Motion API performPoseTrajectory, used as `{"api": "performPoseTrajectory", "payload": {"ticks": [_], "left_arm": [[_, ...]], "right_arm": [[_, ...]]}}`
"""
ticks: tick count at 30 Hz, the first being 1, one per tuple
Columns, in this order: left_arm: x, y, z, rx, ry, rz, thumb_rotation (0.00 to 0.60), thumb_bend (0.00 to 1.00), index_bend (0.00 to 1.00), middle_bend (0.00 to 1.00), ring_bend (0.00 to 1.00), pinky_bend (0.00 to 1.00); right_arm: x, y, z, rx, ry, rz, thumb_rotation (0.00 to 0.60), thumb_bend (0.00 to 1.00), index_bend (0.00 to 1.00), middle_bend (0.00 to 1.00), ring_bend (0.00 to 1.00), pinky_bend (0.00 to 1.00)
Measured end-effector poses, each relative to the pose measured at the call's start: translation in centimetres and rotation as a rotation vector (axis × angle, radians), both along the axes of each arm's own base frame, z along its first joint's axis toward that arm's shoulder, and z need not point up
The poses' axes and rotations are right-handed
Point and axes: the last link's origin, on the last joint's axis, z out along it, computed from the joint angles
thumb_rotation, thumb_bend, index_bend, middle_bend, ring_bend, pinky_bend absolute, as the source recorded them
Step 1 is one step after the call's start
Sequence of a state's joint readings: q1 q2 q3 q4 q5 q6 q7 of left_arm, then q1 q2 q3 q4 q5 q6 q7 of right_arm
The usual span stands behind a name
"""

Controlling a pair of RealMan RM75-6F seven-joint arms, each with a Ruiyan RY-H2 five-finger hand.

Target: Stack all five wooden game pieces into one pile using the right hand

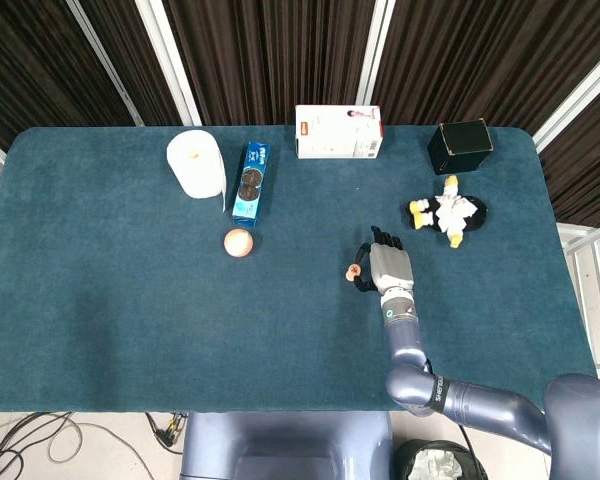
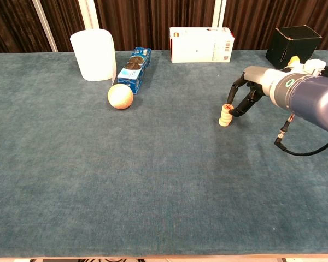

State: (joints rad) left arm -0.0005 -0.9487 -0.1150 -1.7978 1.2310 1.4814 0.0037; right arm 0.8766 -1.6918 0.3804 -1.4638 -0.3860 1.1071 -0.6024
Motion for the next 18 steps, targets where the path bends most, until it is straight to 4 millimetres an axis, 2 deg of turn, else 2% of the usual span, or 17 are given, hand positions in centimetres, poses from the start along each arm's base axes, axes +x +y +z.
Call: {"api": "performPoseTrajectory", "payload": {"ticks": [4,8,12,16,18], "left_arm": [[0.0,0.0,0.0,0.000,0.001,0.001,0.600,0.11,0.02,0.00,0.00,0.00],[0.0,0.0,0.0,0.001,0.002,0.000,0.600,0.11,0.02,0.00,0.00,0.00],[0.0,0.0,0.0,0.004,0.012,0.004,0.600,0.11,0.02,0.00,0.00,0.00],[0.0,0.1,-0.3,-0.003,0.022,0.008,0.600,0.11,0.02,0.00,0.00,0.00],[0.1,0.1,-0.5,-0.008,0.025,0.008,0.600,0.11,0.02,0.00,0.00,0.00]], "right_arm": [[0.5,0.0,0.4,-0.009,-0.014,0.013,0.600,0.41,0.44,0.00,0.00,0.00],[1.2,-0.1,1.1,-0.027,-0.031,0.028,0.600,0.41,0.35,0.00,0.00,0.00],[1.7,0.1,2.1,-0.041,-0.046,0.052,0.600,0.41,0.30,0.00,0.00,0.00],[2.1,1.1,4.0,-0.072,-0.040,0.118,0.600,0.41,0.27,0.00,0.00,0.00],[2.1,2.3,5.4,-0.090,-0.044,0.167,0.600,0.41,0.25,0.00,0.00,0.00]]}}
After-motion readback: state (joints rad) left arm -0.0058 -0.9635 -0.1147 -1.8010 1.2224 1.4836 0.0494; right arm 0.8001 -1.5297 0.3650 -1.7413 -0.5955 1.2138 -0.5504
